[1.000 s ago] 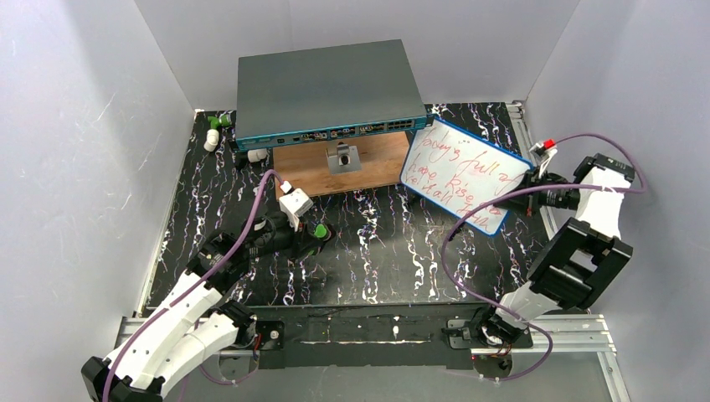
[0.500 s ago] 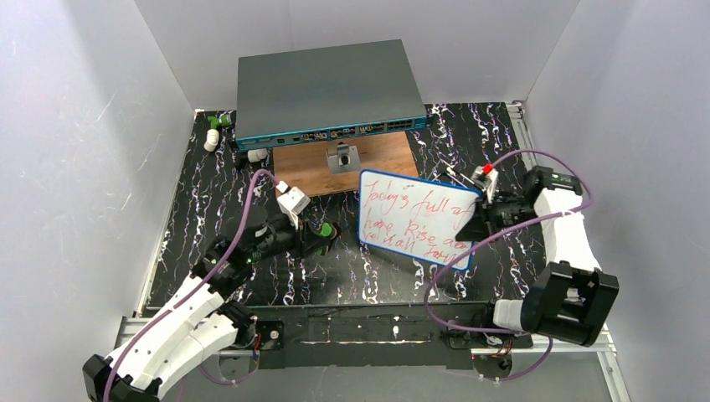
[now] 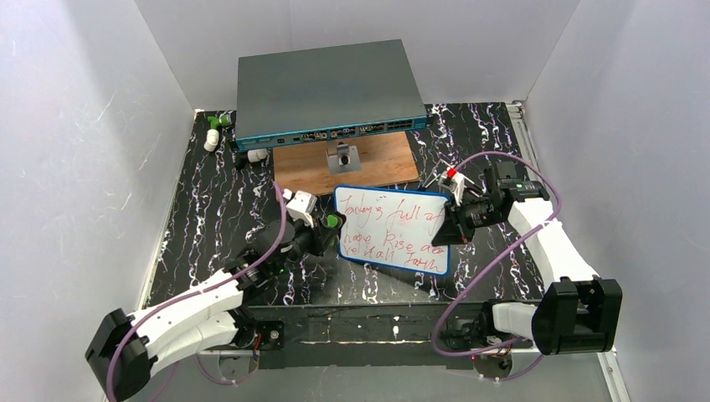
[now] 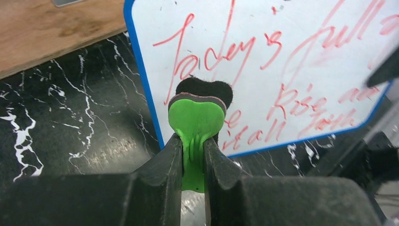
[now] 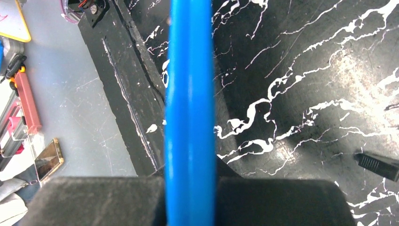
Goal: Erase the whiteboard
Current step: Erase the center of the board with the whiteboard.
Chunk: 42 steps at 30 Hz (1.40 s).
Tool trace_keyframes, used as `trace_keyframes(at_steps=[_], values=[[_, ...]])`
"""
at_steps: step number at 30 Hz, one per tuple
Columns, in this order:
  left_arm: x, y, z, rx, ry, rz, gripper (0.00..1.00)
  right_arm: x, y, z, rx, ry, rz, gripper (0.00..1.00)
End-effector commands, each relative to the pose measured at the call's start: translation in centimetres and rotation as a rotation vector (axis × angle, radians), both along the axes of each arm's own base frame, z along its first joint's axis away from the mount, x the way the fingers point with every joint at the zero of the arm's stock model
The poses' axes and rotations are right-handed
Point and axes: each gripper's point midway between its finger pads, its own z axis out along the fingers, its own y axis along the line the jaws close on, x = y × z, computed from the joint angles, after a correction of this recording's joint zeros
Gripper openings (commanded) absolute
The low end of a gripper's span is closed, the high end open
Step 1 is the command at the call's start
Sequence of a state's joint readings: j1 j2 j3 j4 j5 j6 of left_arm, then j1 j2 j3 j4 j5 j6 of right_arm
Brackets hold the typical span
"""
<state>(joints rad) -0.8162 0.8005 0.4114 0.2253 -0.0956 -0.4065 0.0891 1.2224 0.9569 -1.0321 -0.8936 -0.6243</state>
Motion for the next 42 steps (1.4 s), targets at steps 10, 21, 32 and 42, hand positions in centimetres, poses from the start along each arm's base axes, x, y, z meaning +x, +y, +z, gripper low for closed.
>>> trace_keyframes(at_steps=[10,21,32,42], values=[[4.2,-1.1,3.8,-0.084,-0.221,0.114,0.0,0.1,1.3,0.9,0.04,-0.057,0.058,0.01],[3.1,-1.8,3.0,-0.067,-0.222,0.028,0.0,-0.2,1.2,0.7,0.039,-0.069,0.075,0.01],[4.8,-0.4,2.6,0.019,-0.258,0.073,0.0,-0.6,1.3,0.9,0.056,-0.068,0.091,0.01],[6.8,-1.3,1.9,0.13,-0.246,0.113,0.0,-0.8,1.5,1.2,0.065,-0.073,0.099,0.01]])
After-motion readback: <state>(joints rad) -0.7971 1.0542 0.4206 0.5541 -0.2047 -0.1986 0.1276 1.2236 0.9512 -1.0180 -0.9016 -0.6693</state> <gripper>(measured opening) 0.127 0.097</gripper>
